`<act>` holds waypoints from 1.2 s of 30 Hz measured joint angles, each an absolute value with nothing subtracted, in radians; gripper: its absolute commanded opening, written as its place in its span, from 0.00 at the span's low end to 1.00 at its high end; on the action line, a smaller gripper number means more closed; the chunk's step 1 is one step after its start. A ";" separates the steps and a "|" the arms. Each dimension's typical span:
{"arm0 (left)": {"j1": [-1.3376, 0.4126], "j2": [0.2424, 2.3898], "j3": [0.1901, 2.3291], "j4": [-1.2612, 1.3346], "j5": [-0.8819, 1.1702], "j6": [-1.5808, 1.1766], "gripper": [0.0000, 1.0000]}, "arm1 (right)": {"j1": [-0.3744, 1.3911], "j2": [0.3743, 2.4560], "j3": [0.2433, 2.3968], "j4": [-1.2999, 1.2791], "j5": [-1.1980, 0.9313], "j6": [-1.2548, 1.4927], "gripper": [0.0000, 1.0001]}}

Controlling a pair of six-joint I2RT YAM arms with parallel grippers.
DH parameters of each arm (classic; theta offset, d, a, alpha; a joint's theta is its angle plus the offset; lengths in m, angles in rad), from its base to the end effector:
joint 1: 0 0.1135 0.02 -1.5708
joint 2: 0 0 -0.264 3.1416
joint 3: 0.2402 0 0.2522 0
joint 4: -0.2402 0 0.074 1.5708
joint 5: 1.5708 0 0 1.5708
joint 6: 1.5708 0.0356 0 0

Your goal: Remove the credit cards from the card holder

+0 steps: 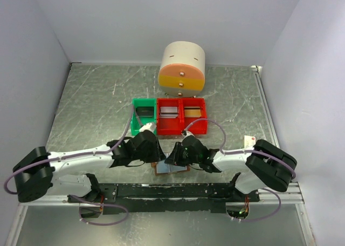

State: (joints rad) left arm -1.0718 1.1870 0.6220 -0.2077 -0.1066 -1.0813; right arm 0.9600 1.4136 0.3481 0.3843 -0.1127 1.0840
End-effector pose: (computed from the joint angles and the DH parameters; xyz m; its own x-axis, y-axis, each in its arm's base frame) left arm 0.1175 -0.2076 0.2014 -0.8954 -0.1908 -0.4022 0.0985 0.7961 -0.5970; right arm 0.1313 0.1946 0.1201 -0.9327 0.1991 -0.3008 -0.0850 0.6891 0.7197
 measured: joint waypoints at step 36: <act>-1.085 1.371 0.618 -0.210 -0.168 -1.056 0.33 | 0.957 1.000 0.340 -0.104 0.059 1.028 0.46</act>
State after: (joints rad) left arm -1.0847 1.3708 0.6178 -0.2104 -0.1677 -1.0561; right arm 0.9565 1.0004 0.3397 -0.1040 0.0589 1.0275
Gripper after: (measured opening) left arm 0.328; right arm 0.468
